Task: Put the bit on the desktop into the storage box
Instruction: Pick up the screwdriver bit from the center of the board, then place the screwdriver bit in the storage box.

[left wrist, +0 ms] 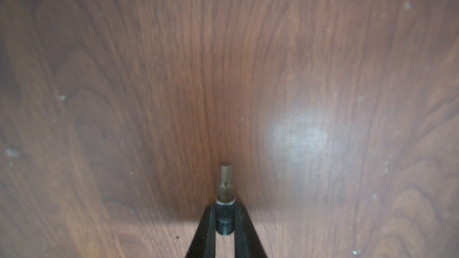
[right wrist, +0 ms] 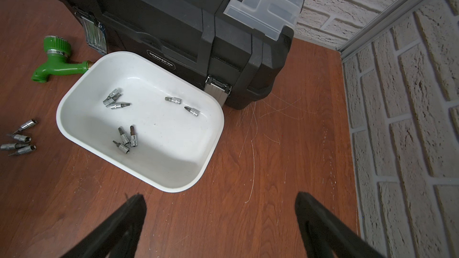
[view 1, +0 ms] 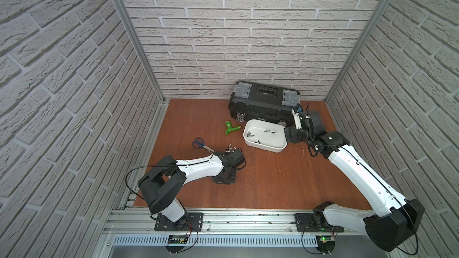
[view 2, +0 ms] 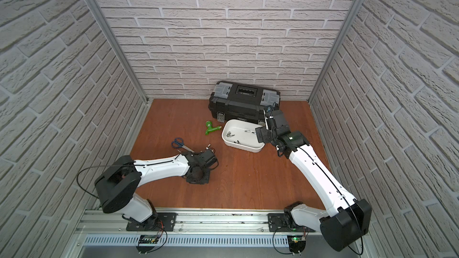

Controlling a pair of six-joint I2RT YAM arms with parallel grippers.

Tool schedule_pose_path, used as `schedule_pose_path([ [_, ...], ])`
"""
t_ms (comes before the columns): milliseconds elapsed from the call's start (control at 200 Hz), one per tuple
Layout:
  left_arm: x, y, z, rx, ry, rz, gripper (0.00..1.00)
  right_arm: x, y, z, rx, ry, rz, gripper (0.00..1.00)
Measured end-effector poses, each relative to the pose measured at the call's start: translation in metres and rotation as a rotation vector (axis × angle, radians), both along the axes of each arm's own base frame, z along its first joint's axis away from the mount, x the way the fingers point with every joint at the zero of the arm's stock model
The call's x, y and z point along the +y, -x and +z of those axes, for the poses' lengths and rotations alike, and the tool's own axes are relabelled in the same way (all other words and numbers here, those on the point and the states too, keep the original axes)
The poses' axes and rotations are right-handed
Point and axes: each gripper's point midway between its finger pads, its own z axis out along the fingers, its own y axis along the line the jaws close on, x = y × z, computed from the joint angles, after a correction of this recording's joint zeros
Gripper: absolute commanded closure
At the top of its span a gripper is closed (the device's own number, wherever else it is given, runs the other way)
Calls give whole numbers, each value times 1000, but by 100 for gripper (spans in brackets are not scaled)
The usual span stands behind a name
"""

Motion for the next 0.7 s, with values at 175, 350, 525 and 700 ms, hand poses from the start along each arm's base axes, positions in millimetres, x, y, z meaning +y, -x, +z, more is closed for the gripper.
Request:
schedule_pose_path([
  [175, -2, -13, 9, -54, -23, -54, 90, -3, 3, 10, -45, -22, -21, 2],
  [350, -32, -52, 56, -195, 27, -134, 91, -8, 14, 22, -97, -59, -41, 2],
  [525, -59, -92, 101, -319, 85, -202, 92, -12, 24, 36, -153, -92, -61, 2],
  [700, -76, -131, 118, -368, 95, -262, 94, -17, 35, 43, -194, -112, -74, 2],
])
